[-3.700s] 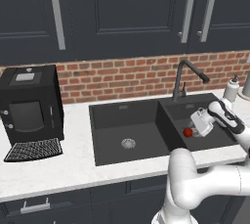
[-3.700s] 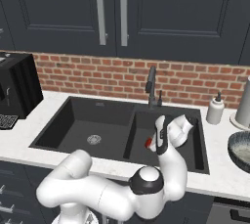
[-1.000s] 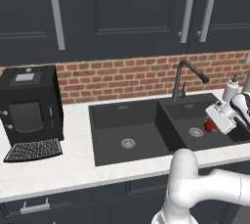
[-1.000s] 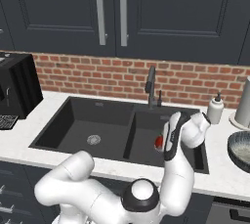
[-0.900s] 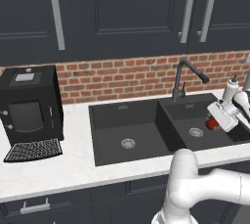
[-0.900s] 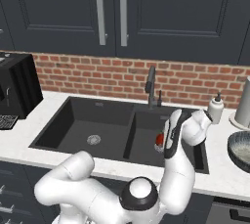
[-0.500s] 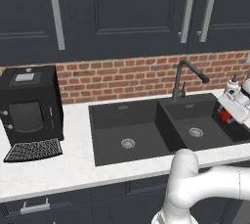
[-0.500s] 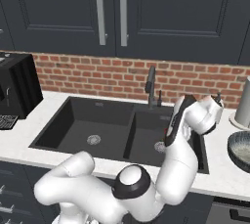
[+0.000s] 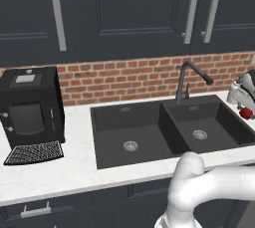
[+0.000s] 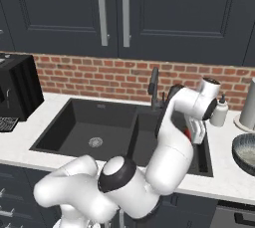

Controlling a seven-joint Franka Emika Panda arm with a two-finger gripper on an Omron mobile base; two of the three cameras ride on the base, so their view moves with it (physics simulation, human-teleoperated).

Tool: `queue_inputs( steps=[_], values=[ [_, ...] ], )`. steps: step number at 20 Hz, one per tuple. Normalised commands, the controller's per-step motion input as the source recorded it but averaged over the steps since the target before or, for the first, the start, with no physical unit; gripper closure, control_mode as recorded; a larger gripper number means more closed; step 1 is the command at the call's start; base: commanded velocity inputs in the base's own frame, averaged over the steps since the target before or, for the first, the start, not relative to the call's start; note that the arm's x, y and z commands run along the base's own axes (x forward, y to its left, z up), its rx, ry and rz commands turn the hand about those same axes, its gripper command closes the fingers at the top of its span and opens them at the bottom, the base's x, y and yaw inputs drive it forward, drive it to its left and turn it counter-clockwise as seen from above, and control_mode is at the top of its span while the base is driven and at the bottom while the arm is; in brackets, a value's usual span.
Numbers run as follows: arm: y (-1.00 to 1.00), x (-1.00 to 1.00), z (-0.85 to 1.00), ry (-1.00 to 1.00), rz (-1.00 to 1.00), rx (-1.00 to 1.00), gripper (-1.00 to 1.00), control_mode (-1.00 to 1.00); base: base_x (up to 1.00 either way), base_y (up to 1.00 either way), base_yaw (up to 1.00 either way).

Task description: Pick the bell pepper from the sink and place it in the bowl. Then pick the bowl and place it in the microwave. Then close the microwave door and press the start button.

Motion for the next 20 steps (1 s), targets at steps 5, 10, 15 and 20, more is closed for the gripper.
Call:
queue_inputs(
  steps=[5, 10, 15, 20],
  values=[
    [-0.75, -0.37, 0.48, -0.01, 0.06, -0.27, 1.0, -1.0, 0.0, 0.0, 0.0],
    [-0.92, -0.32, 0.46, -0.04, 0.02, -0.11, 1.0, -1.0, 0.0, 0.0, 0.0],
    [-0.92, -0.02, 0.31, 0.01, 0.0, 0.03, 1.0, -1.0, 0.0, 0.0, 0.0],
    [-0.89, 0.04, 0.0, 0.0, 0.0, 0.02, 1.0, -1.0, 0.0, 0.0, 0.0]
  ],
)
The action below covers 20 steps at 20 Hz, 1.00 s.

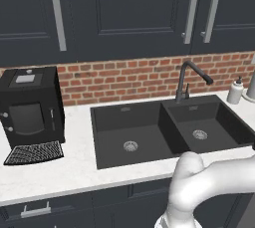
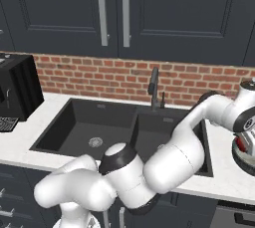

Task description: Pick the bell pepper from the sink and place it in the bowl. Then pick the bowl and place it in the microwave. Then close the microwave door and press the start button.

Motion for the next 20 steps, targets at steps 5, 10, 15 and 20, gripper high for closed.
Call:
queue_inputs(
  steps=[5, 10, 15, 20],
  values=[
    [-0.77, 0.06, -0.01, 0.0, 0.0, 0.01, 1.0, -1.0, 0.0, 0.0, 0.0],
    [-0.34, 0.37, -0.25, 0.02, 0.02, -0.04, 1.0, -1.0, 0.0, 0.0, 0.0],
    [-0.18, 0.46, -0.55, 0.09, 0.04, -0.11, 1.0, -1.0, 0.0, 0.0, 0.0],
    [-0.02, 0.3, -0.71, 0.09, 0.06, -0.13, 1.0, -1.0, 0.0, 0.0, 0.0]
  ],
)
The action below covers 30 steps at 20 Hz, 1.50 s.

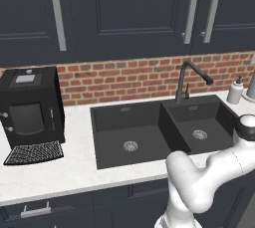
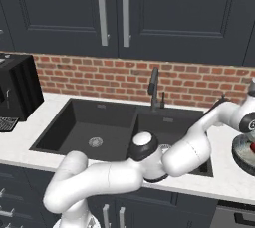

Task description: Pick the bell pepper from the sink and place it in the bowl. Then pick the bowl and place it in the microwave. Then close the microwave door and press the start button.

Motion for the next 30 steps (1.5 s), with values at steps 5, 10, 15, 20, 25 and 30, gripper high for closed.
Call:
queue_inputs(
  steps=[5, 10, 15, 20, 25, 30],
  values=[
    [-0.09, 0.05, -0.26, 0.01, 0.03, -0.03, -1.0, -1.0, 0.0, 0.0, 0.0],
    [-0.2, 0.0, 0.02, 0.0, 0.0, 0.0, -1.0, -1.0, 0.0, 0.0, 0.0],
    [-0.02, 0.0, 0.04, -0.02, 0.0, 0.0, -1.0, -1.0, 0.0, 0.0, 0.0],
    [0.16, -0.14, 0.22, -0.09, 0.02, -0.01, -1.0, -1.0, 0.0, 0.0, 0.0],
    [0.71, -0.64, 0.65, -0.09, 0.13, 0.0, -1.0, -1.0, 0.0, 0.0, 0.0],
    [0.74, -0.7, 0.41, -0.03, 0.23, 0.0, -1.0, -1.0, 0.0, 0.0, 0.0]
  ],
)
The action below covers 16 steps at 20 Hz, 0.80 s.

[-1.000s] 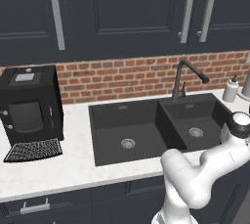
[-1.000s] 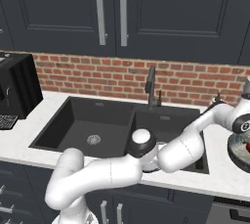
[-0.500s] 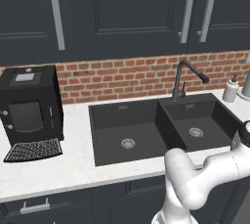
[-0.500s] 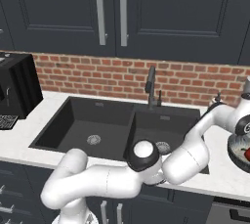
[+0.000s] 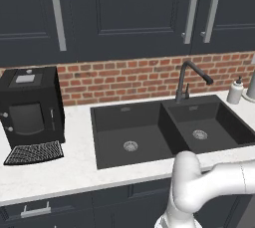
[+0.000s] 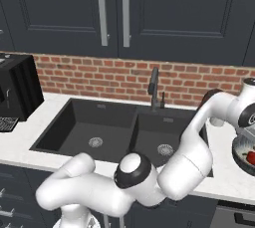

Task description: Pick the bell pepper from the sink and place it in the bowl. Then pick the bowl and place it in the microwave. Then close the microwave door and press the start button.

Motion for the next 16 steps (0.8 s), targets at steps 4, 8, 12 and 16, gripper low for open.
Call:
queue_inputs(
  steps=[4, 8, 12, 16],
  values=[
    [0.61, -0.5, -0.21, 0.0, 0.4, 0.0, -1.0, -1.0, 0.0, 0.0, 0.0],
    [0.35, -0.46, -0.31, 0.0, 0.49, -0.05, -1.0, -1.0, 0.0, 0.0, 0.0],
    [-0.12, -0.11, -0.04, 0.0, 0.5, -0.1, -1.0, -1.0, 0.0, 0.0, 0.0],
    [-0.53, 0.07, 0.0, 0.01, 0.46, -0.12, -1.0, -1.0, 0.0, 0.0, 0.0]
  ],
)
